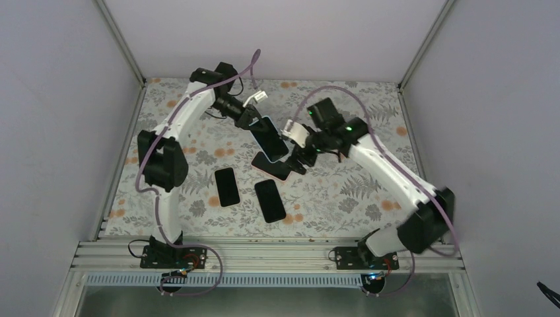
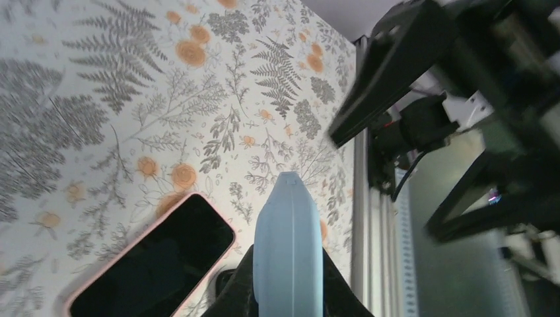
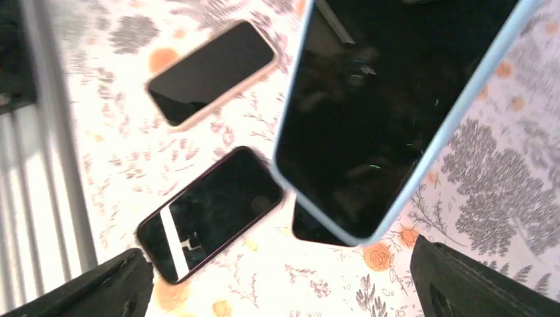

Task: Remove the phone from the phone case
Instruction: Pick up the phone at the center of the board, then remove the phone case from the phone.

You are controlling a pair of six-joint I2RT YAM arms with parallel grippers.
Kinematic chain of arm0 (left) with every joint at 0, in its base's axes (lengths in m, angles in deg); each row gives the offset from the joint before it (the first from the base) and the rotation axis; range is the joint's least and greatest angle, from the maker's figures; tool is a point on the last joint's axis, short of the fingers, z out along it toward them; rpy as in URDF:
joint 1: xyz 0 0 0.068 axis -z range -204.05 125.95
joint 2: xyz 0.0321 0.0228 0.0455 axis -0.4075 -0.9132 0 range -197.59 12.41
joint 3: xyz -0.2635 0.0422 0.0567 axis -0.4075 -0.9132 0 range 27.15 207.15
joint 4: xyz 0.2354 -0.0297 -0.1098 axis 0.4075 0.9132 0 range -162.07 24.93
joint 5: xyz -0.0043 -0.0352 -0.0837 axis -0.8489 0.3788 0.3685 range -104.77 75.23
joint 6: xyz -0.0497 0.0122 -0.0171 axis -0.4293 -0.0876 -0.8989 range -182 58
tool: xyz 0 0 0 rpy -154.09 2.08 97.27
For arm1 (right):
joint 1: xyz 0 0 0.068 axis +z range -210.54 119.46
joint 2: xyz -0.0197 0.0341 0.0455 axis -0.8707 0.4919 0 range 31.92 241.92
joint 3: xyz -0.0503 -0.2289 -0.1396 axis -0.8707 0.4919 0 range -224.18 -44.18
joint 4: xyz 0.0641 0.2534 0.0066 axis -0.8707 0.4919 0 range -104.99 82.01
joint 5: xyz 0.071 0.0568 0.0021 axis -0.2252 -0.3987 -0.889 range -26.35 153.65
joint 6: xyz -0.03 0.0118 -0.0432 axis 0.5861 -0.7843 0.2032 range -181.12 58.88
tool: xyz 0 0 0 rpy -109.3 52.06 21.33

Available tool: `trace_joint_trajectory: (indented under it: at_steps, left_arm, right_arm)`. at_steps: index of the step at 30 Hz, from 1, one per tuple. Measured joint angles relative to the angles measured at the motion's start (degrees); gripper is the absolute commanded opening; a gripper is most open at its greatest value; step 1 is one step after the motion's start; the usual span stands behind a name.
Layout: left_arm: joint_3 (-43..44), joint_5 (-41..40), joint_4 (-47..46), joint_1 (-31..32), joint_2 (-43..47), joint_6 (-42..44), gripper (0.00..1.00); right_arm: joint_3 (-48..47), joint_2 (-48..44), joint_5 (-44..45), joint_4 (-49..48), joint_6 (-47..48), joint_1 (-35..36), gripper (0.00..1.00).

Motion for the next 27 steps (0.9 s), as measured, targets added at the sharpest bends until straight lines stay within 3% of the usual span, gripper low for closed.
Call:
trace_joint_trajectory:
  at_steps: [3, 6, 10, 18, 27]
  left_arm:
    - [-2.1, -3.1, -0.2, 0.8, 5.4, 4.5, 0.02]
    - [-4.1, -6.0, -0.2, 2.3, 10.3, 9.2, 0.02]
    - [-8.5, -8.7, -2.4, 4.7, 15.1, 12.5, 0.02]
    - [-28.6, -19.2, -19.5, 8.1, 29.3, 11.8, 0.02]
    - [-28.0, -19.6, -23.2, 8.6, 31.3, 11.8, 0.02]
  right_arm:
    - [3.4, -9.4, -3.9, 1.9, 5.1, -1.9, 0.82]
    - [3.5, -13.2, -8.2, 3.0, 8.8, -5.1, 0.79]
    - [3.6, -10.5, -11.9, 4.0, 11.7, -7.6, 0.76]
    - [7.8, -7.4, -15.1, 0.2, 12.5, -8.1, 0.74]
    - [8.7, -0.6, -15.8, -3.1, 13.8, -8.5, 0.62]
